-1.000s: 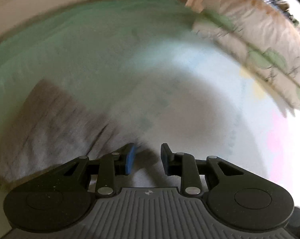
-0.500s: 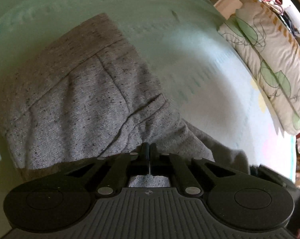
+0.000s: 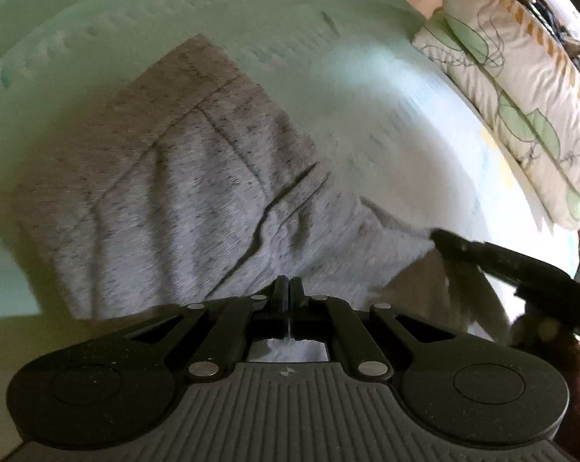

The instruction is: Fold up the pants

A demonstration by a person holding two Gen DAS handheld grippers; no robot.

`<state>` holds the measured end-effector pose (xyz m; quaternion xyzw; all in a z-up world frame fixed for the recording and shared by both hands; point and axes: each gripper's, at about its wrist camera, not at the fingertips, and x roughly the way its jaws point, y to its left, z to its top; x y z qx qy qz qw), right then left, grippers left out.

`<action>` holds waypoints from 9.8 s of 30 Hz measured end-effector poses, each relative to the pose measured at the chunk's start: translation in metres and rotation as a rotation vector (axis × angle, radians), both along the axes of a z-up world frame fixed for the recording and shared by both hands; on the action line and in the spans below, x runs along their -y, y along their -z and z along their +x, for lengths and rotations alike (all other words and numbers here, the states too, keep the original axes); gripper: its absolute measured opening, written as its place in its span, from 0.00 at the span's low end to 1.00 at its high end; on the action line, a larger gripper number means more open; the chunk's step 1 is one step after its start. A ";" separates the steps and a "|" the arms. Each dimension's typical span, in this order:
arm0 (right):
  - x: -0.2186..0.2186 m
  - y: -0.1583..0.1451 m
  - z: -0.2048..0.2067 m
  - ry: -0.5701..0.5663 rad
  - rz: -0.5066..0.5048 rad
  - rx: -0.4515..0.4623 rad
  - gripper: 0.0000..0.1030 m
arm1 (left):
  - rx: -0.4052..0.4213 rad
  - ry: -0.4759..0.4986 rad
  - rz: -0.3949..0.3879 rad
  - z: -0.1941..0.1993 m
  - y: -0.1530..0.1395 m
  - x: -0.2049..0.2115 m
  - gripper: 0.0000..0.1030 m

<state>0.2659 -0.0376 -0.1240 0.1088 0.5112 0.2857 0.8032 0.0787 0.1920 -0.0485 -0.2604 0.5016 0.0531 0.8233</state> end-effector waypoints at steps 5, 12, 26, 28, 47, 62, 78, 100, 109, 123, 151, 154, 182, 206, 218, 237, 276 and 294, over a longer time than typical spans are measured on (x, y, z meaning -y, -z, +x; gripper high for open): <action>-0.005 -0.003 -0.008 -0.007 -0.016 0.052 0.01 | -0.033 0.045 0.038 -0.018 0.001 0.001 0.03; -0.011 -0.003 -0.022 -0.005 -0.036 0.110 0.00 | -0.066 0.070 0.065 -0.046 -0.001 -0.002 0.03; 0.052 -0.064 -0.102 0.021 -0.102 0.274 0.31 | -0.033 0.176 0.255 -0.030 -0.041 0.017 0.08; 0.062 -0.060 -0.127 -0.006 -0.108 0.223 0.24 | -0.085 0.201 0.265 -0.031 -0.031 0.021 0.08; 0.117 -0.069 -0.188 -0.038 -0.192 0.309 0.47 | -0.040 0.322 0.227 0.004 -0.058 0.104 0.19; 0.137 -0.044 -0.157 -0.375 -0.250 0.334 0.03 | -0.017 0.417 0.126 0.043 -0.038 0.182 0.19; 0.136 -0.056 -0.175 -0.336 -0.203 0.330 0.12 | -0.101 0.357 0.154 0.070 0.004 0.219 0.30; 0.139 -0.027 -0.126 -0.312 -0.305 0.267 0.00 | -0.086 0.349 0.114 0.066 0.001 0.213 0.30; 0.170 -0.059 -0.129 -0.067 -0.245 0.304 0.10 | 0.026 0.288 0.056 0.051 -0.032 0.188 0.31; 0.149 -0.025 -0.143 -0.028 -0.278 0.178 0.05 | 0.022 0.214 0.105 0.085 0.002 0.176 0.31; 0.438 -0.102 -0.313 0.831 -0.292 -0.070 0.35 | -0.087 0.713 0.037 -0.072 0.014 0.324 0.33; 0.461 -0.088 -0.334 0.909 -0.284 -0.111 0.37 | -0.104 0.692 0.020 -0.073 0.013 0.324 0.35; 0.481 -0.070 -0.339 1.074 -0.118 -0.175 0.07 | -0.130 0.721 0.060 -0.076 0.011 0.334 0.36; 0.495 -0.061 -0.390 1.087 -0.016 -0.186 0.67 | -0.140 0.743 0.047 -0.080 0.020 0.344 0.36; 0.520 -0.025 -0.376 1.160 0.197 -0.150 0.70 | -0.139 0.748 0.060 -0.083 0.020 0.347 0.37; 0.531 -0.037 -0.320 0.923 0.155 -0.106 0.12 | -0.054 0.764 0.046 -0.044 -0.001 0.393 0.38; 0.186 -0.118 -0.251 0.349 0.056 0.019 0.12 | -0.046 0.377 -0.003 -0.030 -0.003 0.214 0.39; 0.237 -0.127 -0.260 0.372 -0.120 0.068 0.38 | 0.024 0.346 -0.028 -0.051 -0.022 0.210 0.39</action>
